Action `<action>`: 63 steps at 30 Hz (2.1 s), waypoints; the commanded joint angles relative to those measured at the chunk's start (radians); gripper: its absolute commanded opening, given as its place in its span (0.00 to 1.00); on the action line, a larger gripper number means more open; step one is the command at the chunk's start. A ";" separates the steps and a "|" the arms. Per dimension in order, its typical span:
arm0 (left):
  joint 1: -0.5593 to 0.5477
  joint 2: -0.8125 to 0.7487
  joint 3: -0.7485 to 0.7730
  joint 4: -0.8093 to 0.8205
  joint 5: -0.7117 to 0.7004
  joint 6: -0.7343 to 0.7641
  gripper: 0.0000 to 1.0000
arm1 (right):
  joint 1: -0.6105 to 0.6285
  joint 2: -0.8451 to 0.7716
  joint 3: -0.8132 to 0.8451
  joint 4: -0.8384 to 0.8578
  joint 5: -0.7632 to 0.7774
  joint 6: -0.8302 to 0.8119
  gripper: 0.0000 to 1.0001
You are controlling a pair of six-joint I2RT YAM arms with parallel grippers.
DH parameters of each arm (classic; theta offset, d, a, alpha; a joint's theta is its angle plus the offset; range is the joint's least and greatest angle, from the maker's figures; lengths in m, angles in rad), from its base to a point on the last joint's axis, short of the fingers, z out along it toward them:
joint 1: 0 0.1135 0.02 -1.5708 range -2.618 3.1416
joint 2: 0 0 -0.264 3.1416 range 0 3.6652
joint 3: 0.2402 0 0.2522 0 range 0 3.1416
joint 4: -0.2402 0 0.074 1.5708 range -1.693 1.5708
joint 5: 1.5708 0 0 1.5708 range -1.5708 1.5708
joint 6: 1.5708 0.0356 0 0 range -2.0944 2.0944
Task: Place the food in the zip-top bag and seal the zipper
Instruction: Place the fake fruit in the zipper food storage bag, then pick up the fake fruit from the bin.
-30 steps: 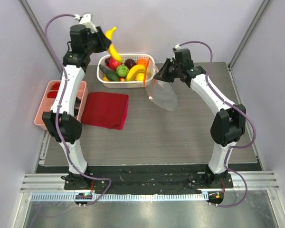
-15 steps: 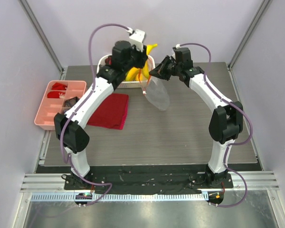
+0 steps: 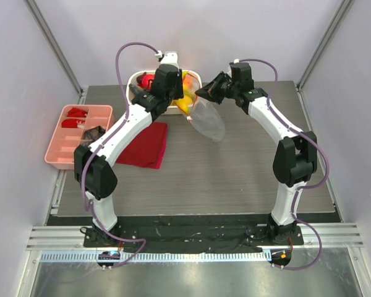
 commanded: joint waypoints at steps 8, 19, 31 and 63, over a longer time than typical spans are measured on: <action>0.001 0.010 0.051 -0.147 0.030 -0.144 0.00 | -0.007 0.005 0.015 0.058 -0.005 0.021 0.01; 0.002 0.171 0.313 -0.323 0.124 -0.153 0.24 | -0.005 -0.033 -0.016 0.101 -0.054 -0.079 0.01; 0.096 0.064 0.263 -0.291 0.302 -0.178 0.86 | -0.023 -0.079 -0.042 0.118 -0.071 -0.120 0.01; 0.439 0.395 0.311 -0.173 0.238 -0.291 0.76 | -0.103 -0.087 -0.025 0.021 0.017 -0.255 0.01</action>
